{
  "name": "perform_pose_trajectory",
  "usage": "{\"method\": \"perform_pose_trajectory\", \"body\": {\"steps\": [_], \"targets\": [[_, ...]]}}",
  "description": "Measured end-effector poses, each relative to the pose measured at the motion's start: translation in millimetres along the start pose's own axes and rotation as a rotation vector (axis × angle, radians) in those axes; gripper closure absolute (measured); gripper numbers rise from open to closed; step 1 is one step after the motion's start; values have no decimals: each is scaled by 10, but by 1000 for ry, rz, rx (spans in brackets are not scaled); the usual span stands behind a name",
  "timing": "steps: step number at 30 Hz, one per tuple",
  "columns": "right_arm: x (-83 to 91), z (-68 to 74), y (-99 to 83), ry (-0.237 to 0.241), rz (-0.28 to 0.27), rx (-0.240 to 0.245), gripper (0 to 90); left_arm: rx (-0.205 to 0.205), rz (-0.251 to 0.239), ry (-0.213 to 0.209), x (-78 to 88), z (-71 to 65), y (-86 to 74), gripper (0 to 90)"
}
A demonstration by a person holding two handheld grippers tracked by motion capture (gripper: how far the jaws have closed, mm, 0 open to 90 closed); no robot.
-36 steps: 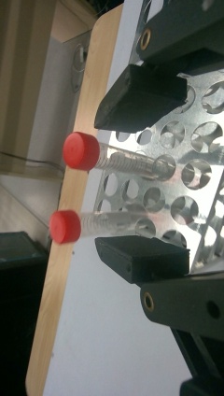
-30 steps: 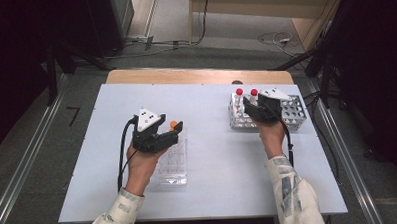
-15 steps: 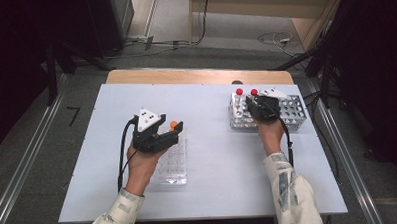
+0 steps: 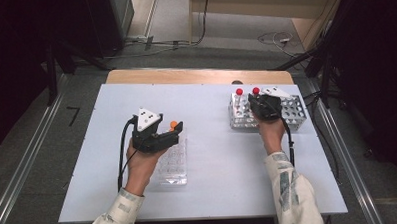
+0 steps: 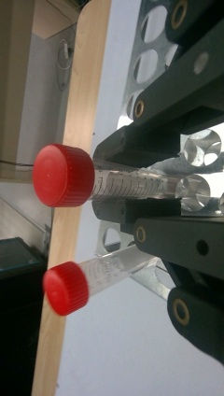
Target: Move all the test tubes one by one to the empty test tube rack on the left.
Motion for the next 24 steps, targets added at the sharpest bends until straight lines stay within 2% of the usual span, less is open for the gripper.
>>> {"method": "perform_pose_trajectory", "body": {"steps": [7, 16, 24], "targets": [[173, -15, 202, 18, -60, -19, 709, -1, 3, 4, -7, -7, -4, 264], [441, -10, 384, 32, -124, -9, 709, -2, 1, 2, -7, -18, -2, 264], [679, 105, 398, 97, -130, 20, 710, -6, 2, 2, -3, -24, -2, 264]]}}
Point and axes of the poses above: each handheld gripper's, and its own axes: x roughly backward along the jaws, y roughly out of its top, z roughly to its left, the point moved 9 cm from there along -x, roughly forward along the jaws, and after that the axes turned 3 degrees about -x, right-handed, at the moved point
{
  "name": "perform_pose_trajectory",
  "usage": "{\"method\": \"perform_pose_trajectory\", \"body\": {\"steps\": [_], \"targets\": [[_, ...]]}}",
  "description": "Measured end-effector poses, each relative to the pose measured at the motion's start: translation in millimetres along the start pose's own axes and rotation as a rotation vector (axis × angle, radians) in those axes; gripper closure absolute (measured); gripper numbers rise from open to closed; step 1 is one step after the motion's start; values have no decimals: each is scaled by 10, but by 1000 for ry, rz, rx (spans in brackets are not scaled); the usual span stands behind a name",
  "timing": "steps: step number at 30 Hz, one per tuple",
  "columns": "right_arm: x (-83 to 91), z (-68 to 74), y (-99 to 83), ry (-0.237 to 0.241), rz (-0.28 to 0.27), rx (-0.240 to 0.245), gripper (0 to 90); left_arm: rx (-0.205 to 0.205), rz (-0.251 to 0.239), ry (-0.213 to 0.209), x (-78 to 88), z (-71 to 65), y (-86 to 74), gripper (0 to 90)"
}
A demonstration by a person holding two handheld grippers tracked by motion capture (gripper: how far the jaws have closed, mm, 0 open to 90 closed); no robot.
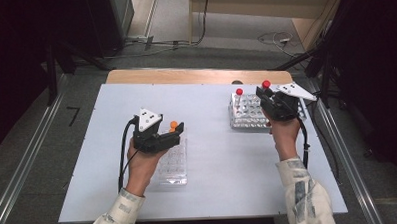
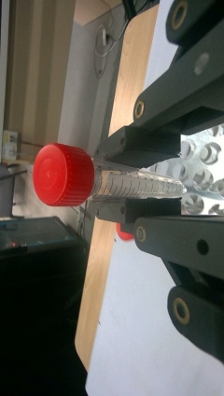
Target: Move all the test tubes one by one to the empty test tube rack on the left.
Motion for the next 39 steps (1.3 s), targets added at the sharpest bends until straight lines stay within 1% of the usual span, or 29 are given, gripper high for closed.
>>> {"method": "perform_pose_trajectory", "body": {"steps": [7, 11, 13, 17, 22, 24, 29, 34, 37, 39], "targets": [[158, 212, -25, 82, 14, 31, 710, 1, -3, 1, 2, -17, 6, 265], [210, 337, -34, 118, 21, 51, 710, -1, -5, -1, 9, -17, 9, 265], [224, 406, -58, 137, 30, 72, 710, 2, -8, 0, 15, -12, 13, 265], [234, 523, -138, 168, 55, 100, 710, 6, -17, 2, 28, -10, 22, 265], [251, 698, -239, 231, 89, 113, 710, -2, -19, -5, 36, -44, 30, 266], [259, 768, -266, 261, 99, 111, 710, -4, -20, -10, 36, -67, 31, 266], [262, 925, -348, 295, 121, 137, 710, -9, -29, -26, 50, -124, 48, 270], [264, 1137, -444, 343, 144, 168, 709, -9, -40, -52, 86, -187, 79, 276], [274, 1263, -502, 370, 158, 189, 709, -6, -55, -75, 114, -243, 109, 287], [285, 1346, -540, 391, 170, 202, 709, -7, -66, -104, 143, -311, 134, 300]]}}
Point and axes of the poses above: each handheld gripper's, and its own axes: x roughly backward along the jaws, y roughly out of its top, z roughly to its left, the point moved 9 cm from there along -x, roughly forward along the jaws, and after that the axes turned 3 degrees about -x, right-handed, at the moved point
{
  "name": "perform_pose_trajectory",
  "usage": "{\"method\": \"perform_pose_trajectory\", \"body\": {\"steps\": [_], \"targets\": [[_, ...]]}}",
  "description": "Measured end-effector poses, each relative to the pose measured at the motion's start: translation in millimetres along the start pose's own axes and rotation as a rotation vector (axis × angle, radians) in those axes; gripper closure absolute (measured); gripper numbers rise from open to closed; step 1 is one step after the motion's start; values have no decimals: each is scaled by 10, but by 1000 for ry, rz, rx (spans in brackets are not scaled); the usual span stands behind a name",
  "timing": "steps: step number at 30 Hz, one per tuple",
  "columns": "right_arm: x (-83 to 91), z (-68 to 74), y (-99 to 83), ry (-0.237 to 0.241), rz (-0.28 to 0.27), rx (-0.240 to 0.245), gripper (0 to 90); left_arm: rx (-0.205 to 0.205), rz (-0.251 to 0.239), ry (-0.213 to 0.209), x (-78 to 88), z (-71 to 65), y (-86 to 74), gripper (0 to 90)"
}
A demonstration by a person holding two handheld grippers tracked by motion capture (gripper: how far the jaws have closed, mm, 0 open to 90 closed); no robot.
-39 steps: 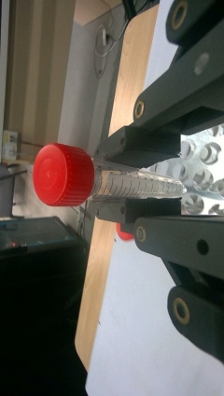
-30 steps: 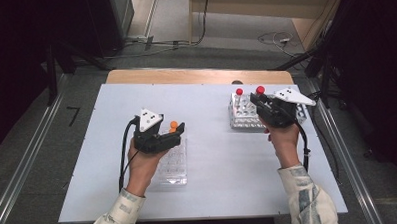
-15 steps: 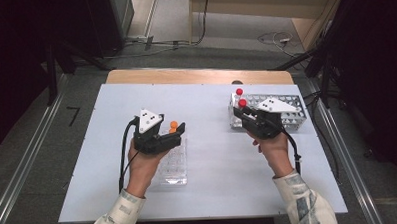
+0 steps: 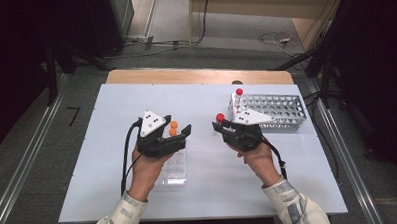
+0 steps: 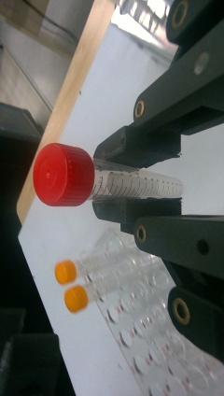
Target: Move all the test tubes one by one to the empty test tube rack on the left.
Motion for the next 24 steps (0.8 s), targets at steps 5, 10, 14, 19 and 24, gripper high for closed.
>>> {"method": "perform_pose_trajectory", "body": {"steps": [5, 10, 14, 19, 24], "targets": [[-36, 212, -27, 61, 22, 26, 710, -26, -16, -71, 28, -202, 46, 326], [-10, 368, -7, 110, 25, 44, 710, -50, -30, -137, 70, -380, 87, 383], [27, 497, 21, 145, 21, 61, 710, -64, -39, -175, 95, -484, 109, 435], [22, 625, 11, 177, 28, 76, 710, -77, -23, -187, 75, -516, 79, 528], [17, 654, 1, 189, 33, 72, 710, -88, -6, -181, 51, -496, 44, 616]]}}
Point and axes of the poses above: each handheld gripper's, and its own axes: x roughly backward along the jaws, y roughly out of its top, z roughly to its left, the point moved 9 cm from there along -x, roughly forward along the jaws, and after that the axes turned 3 degrees about -x, right-handed, at the moved point
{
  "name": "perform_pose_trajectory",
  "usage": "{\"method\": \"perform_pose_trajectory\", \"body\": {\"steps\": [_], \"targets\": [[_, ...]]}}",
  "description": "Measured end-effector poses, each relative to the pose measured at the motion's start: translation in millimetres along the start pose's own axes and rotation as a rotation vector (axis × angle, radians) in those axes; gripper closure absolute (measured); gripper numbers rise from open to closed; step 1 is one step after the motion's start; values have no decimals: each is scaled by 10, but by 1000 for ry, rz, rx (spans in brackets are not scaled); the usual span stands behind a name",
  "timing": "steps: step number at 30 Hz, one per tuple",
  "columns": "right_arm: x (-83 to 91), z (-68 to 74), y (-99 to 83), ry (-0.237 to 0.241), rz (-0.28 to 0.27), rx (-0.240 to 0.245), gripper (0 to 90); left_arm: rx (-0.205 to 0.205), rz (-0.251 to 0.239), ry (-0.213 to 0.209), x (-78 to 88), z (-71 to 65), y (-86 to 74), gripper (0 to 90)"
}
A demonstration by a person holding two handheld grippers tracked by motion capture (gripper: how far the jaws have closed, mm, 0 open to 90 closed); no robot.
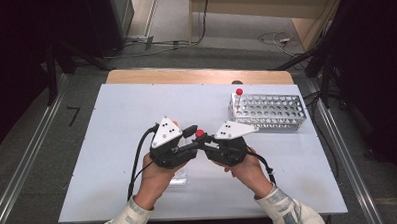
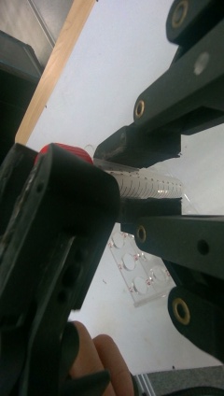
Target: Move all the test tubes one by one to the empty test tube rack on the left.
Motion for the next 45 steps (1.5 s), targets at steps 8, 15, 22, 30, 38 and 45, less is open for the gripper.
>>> {"method": "perform_pose_trajectory", "body": {"steps": [8, 15, 22, 30, 38, 45], "targets": [[-20, 31, -14, 11, 5, 3, 709, -6, 11, 2, -12, 0, -21, 687], [-22, 54, -10, 27, 2, 7, 657, -3, 19, 4, 3, 22, -24, 695], [-25, 31, -7, 37, 5, -8, 477, 14, 12, 22, 87, 136, 13, 695], [-27, -60, -24, 32, 4, -30, 406, 40, 14, 30, 199, 269, 43, 694], [13, -133, -10, 18, -7, -50, 399, 61, 3, 52, 323, 396, 79, 694], [21, -151, -6, 14, -8, -53, 400, 69, 4, 86, 372, 519, 68, 694]]}}
Point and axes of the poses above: each handheld gripper's, and its own axes: x roughly backward along the jaws, y roughly out of its top, z roughly to its left, the point moved 9 cm from there along -x, roughly forward along the jaws, and after that the axes turned 3 degrees about -x, right-handed, at the moved point
